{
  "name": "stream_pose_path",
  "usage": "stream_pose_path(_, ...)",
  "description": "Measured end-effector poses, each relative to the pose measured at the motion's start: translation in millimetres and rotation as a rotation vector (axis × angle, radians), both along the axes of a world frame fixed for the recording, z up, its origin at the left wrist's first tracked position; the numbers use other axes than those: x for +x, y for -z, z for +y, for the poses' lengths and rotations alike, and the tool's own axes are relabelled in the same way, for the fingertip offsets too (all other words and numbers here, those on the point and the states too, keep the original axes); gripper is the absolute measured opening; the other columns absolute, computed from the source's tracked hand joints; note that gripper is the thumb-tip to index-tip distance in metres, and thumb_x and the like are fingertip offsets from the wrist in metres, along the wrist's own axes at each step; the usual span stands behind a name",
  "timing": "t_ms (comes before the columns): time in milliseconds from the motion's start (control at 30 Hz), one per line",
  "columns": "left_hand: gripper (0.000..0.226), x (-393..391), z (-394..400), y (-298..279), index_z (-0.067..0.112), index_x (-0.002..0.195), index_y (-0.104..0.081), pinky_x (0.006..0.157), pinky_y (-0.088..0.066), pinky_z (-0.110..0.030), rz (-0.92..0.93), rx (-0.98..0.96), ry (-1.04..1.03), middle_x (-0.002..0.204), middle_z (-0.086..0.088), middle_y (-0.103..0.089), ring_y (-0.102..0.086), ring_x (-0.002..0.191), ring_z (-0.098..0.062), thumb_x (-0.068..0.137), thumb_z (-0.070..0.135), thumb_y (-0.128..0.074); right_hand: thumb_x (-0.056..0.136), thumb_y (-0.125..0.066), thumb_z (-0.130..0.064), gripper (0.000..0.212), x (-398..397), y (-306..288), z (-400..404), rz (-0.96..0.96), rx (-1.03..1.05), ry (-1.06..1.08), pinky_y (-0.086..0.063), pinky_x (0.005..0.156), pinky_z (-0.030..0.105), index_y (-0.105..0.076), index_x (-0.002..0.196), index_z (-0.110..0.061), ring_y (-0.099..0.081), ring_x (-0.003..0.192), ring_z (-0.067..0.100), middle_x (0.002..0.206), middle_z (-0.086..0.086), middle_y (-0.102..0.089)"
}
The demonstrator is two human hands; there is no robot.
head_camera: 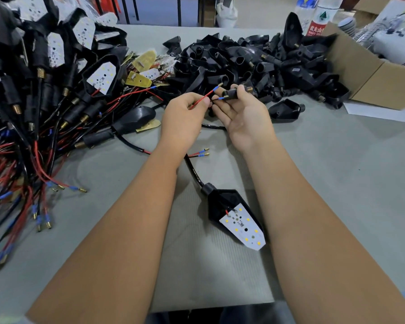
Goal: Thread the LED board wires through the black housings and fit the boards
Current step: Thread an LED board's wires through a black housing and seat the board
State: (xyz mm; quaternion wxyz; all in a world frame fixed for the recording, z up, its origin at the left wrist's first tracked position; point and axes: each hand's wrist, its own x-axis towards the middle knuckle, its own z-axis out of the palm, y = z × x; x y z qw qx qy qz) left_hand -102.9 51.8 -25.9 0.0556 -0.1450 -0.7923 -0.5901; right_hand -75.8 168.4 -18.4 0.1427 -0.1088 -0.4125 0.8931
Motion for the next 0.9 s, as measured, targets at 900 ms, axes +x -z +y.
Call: stream_pose_path(900,0.016,-3.6,-3.7,-2.5,0.021,0.080,-0.069,0.047,-0.035,-0.010,-0.093,0.254,0.038,0.047,0.013,-0.049,-0.042,0.043,0.000,0.094,0.022,-0.062,0.104,-0.045,-0.017,0.016,1.8,1.3,-1.7,0.002,0.105,0.001,-0.059,0.072,0.027,-0.049,0.089,-0.011,-0.070,0.078,0.021,0.094,0.014,-0.069)
